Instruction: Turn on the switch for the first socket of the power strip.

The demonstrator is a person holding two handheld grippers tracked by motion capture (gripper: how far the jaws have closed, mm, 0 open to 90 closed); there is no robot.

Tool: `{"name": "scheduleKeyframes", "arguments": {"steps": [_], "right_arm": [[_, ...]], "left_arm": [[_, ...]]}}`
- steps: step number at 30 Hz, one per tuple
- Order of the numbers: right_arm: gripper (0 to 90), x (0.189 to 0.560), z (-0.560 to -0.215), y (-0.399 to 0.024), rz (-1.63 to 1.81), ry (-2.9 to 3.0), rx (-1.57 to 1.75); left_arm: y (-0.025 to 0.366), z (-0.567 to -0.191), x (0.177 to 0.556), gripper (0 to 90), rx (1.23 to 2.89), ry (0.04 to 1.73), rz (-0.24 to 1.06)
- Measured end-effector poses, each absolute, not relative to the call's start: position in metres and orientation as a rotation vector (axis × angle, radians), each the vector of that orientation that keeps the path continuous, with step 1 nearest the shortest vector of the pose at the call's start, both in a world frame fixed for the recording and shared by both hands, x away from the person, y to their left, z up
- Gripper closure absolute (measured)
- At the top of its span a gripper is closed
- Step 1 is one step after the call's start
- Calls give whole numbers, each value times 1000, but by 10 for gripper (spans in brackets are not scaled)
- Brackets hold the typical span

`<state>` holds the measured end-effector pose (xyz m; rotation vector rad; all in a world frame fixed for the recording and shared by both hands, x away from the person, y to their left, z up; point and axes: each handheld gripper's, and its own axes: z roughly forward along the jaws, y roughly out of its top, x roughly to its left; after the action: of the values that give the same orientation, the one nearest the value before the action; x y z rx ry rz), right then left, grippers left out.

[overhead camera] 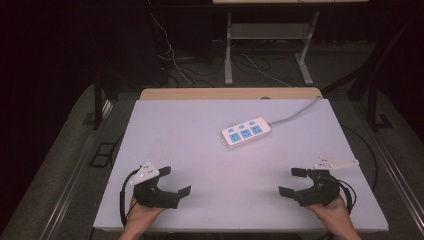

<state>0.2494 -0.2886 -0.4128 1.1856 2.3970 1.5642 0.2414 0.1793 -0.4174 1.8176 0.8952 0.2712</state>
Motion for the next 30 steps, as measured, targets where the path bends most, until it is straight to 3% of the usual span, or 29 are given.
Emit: {"name": "scheduleKeyframes", "arguments": {"steps": [30], "right_arm": [[27, 252, -411, -288, 1524, 2425, 1212]], "left_arm": [[181, -418, 240, 0, 1812, 895, 266]]}}
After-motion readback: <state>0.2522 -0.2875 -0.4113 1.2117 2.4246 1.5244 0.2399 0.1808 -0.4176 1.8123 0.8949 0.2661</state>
